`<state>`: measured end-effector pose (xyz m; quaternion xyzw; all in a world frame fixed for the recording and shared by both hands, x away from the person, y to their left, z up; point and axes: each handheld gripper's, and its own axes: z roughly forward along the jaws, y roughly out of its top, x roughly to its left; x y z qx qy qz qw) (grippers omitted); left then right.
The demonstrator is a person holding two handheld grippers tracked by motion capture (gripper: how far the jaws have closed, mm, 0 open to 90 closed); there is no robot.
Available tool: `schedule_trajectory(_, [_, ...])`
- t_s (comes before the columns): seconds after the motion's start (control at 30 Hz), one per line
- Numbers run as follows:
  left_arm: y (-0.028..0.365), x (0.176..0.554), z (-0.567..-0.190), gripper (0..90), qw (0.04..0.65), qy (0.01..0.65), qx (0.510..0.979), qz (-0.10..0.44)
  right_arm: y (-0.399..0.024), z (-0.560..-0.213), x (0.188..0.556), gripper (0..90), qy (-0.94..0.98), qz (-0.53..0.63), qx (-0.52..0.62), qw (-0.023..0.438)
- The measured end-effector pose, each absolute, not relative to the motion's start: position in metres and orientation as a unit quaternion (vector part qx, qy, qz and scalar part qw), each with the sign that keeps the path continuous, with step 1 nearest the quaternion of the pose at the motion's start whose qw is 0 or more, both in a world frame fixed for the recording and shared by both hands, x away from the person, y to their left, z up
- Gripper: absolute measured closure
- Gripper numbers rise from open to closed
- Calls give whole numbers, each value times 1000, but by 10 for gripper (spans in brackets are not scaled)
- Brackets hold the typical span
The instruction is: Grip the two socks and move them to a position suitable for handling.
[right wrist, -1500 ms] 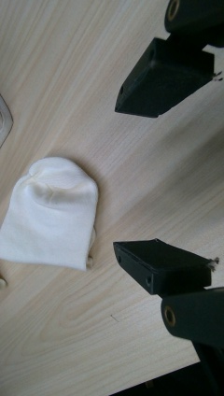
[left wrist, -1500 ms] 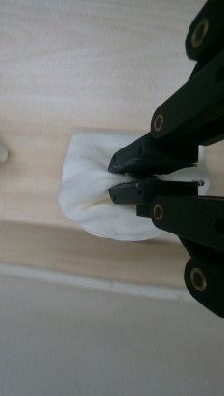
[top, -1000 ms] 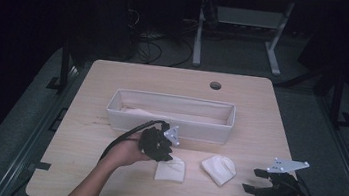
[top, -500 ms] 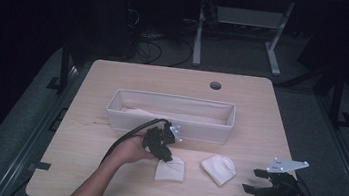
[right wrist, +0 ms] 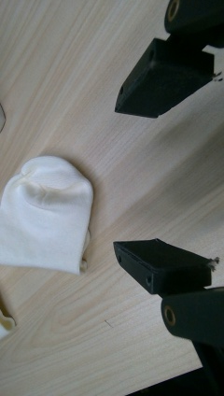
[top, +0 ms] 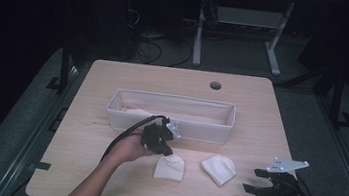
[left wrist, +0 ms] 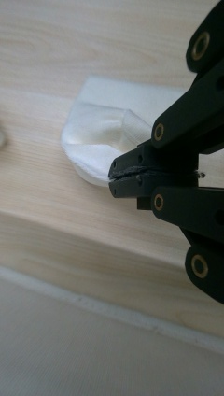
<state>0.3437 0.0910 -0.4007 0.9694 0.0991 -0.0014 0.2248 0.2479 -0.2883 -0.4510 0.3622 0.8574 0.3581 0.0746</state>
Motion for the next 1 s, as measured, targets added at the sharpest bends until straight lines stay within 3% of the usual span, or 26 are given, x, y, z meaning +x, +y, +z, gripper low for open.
schedule_trajectory(0.27, [98, 309, -375, 890, 251, 56, 966, 11, -287, -451, 248, 272, 858, 358, 361, 76])
schedule_trajectory(0.57, [110, 257, -371, 830, 274, -9, 961, -27, -285, -451, 249, 272, 859, 355, 361, 77])
schedule_trajectory(1.0, [92, 261, -418, 797, 224, 10, 974, -27, -282, -451, 248, 272, 862, 352, 355, 76])
